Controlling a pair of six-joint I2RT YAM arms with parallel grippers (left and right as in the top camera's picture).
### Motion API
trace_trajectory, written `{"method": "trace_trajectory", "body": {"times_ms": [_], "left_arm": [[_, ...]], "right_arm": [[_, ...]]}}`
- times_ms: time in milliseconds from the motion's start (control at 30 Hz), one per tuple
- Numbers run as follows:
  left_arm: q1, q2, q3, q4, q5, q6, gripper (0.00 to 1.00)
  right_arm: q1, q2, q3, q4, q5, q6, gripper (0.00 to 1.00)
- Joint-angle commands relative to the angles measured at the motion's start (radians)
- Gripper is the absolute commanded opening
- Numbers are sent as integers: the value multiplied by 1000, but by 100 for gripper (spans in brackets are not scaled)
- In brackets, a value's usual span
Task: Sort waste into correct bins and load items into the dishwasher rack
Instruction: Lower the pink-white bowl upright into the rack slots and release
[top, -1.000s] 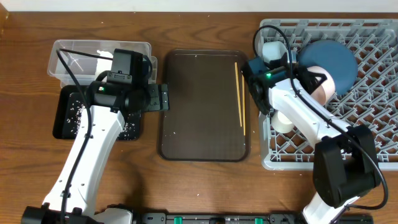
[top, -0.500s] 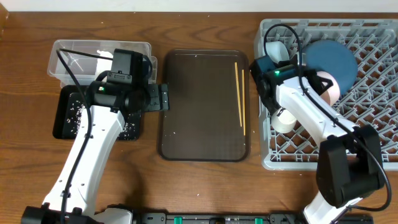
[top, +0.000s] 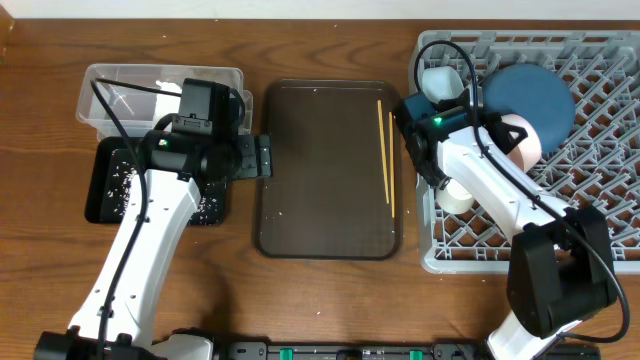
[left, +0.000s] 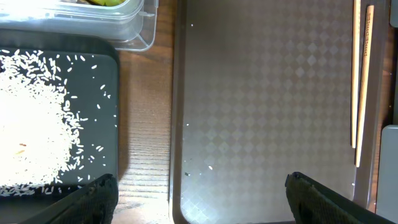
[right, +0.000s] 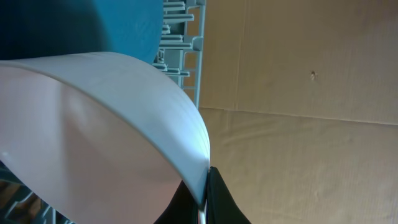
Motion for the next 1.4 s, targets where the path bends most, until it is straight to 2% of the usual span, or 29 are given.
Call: {"method": "trace_trajectory", "body": {"times_ms": [0,233,533,900,967,1067,1167,1233,1300,1367], "left_arm": [[3,-11,17,-3,-13,6,89],[3,-11,17,-2,-13,6,89],[3,-11,17,-2,-13,6,89],[3,-11,17,-2,-13,6,89],[3,-11,17,-2,-13,6,89],[3,-11,17,-2,-13,6,89],[3,-11,17,-3,-13,6,89],[3,-11,17,-2,-13,6,89],[3,-11,17,-2,-13,6,89],[3,-11,17,-2,-13,6,89]], "right_arm": [[-2,-8,-7,5,-5,21,2],[-66,-8,-7,15,9,43,1],[-100,-7,-7,117,-8,42,1],[-61,-7,-7,129,-219,42,2],[-45,-7,-7,129,-219,42,9],[-17,-7,-7,129,-219,21,13],[14,-7,-7,129,-219,15,21],[34,-7,-7,124,-219,2,32],[55,-8,-6,115,-219,-29,50],[77,-8,-2,100,-209,-40,62]]}}
